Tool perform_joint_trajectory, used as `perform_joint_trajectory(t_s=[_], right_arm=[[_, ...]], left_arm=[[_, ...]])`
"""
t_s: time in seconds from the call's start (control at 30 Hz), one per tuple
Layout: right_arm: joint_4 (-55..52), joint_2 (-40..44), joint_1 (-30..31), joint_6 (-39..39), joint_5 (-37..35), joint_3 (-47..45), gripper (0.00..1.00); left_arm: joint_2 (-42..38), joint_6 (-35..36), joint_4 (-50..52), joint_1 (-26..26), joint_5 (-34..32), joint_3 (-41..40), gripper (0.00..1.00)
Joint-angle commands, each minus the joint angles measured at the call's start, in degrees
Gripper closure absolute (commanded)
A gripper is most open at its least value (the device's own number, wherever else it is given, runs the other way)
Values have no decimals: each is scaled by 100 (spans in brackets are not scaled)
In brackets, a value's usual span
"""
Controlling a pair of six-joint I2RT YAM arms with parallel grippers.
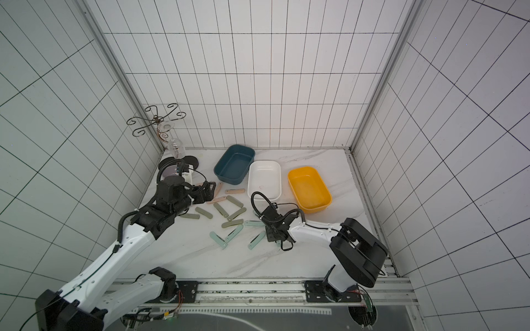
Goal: Place the fruit knives into the storage box by color
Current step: Pick up the fruit knife from the center of the board.
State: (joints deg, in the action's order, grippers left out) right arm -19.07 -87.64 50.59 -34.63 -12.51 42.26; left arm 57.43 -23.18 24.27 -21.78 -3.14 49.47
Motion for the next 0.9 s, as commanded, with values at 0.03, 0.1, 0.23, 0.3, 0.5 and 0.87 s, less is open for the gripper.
perform_joint_trajectory(t_s=[0.03,0.1,0.23,0.3,0.5,0.87], right_arm=[[-261,53,29,-49,-55,186,75],[-272,184,26,-56,-117,210,76],[-359,449,-11,-52,-254,279,77],[-432,599,-74,-45,-296,326,77],[-653,1194,-548,92,-298,517,77],[-775,1635,-2361,839,-48,1427,76]], left_arm=[[-34,-81,-107,-41,31,-17,3],[-34,-98,-105,-37,49,-8,3],[-23,-108,-107,-46,65,17,3],[-17,-103,-107,-60,68,34,3],[-3,-119,-107,-116,76,97,3],[111,-115,-106,-278,63,264,3]])
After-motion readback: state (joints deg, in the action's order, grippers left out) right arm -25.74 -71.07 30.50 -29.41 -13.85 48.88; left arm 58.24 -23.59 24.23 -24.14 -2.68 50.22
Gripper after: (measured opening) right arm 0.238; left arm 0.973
